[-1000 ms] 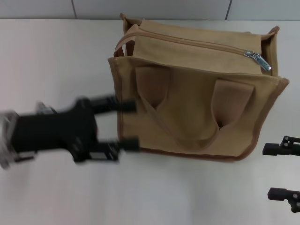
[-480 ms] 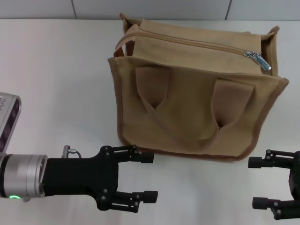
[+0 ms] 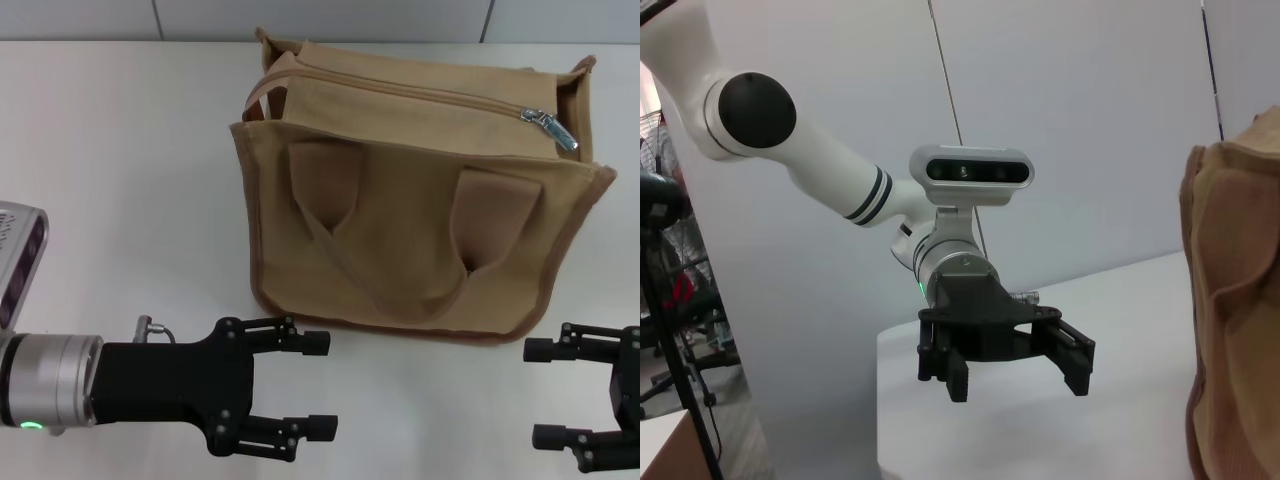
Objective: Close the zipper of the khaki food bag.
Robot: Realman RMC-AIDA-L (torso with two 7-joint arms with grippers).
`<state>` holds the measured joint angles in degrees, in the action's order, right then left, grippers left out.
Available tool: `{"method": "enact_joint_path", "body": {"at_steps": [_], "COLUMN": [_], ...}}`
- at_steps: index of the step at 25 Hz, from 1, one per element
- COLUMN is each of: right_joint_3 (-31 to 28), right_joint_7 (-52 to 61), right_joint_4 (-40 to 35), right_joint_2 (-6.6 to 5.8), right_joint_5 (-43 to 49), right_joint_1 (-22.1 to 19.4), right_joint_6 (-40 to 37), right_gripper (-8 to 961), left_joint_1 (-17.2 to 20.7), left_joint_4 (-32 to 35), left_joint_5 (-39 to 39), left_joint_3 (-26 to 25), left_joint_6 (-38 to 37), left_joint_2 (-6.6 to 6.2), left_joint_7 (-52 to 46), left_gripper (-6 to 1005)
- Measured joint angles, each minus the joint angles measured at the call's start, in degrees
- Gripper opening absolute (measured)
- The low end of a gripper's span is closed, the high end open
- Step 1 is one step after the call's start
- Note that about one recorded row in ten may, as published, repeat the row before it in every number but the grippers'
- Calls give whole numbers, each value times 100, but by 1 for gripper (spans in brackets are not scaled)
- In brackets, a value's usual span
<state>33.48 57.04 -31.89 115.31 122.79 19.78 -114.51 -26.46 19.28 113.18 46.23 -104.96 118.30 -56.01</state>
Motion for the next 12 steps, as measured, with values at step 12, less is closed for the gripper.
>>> {"method": "enact_joint_path", "body": {"at_steps": [12], "right_joint_3": [14], "right_joint_7": [-15], "right_joint_4": [51], "right_joint_2": [140], "right_joint_5": [36], "right_joint_1": [194], "right_joint_6": [10], "right_gripper": [783], "left_joint_1": [89], "left_joint_4": [35], "left_joint_5": [3], "left_joint_3": [0], "left_joint_6": [-98], "left_joint_2": [-53], "left_joint_7": [5], "left_gripper": [813]}}
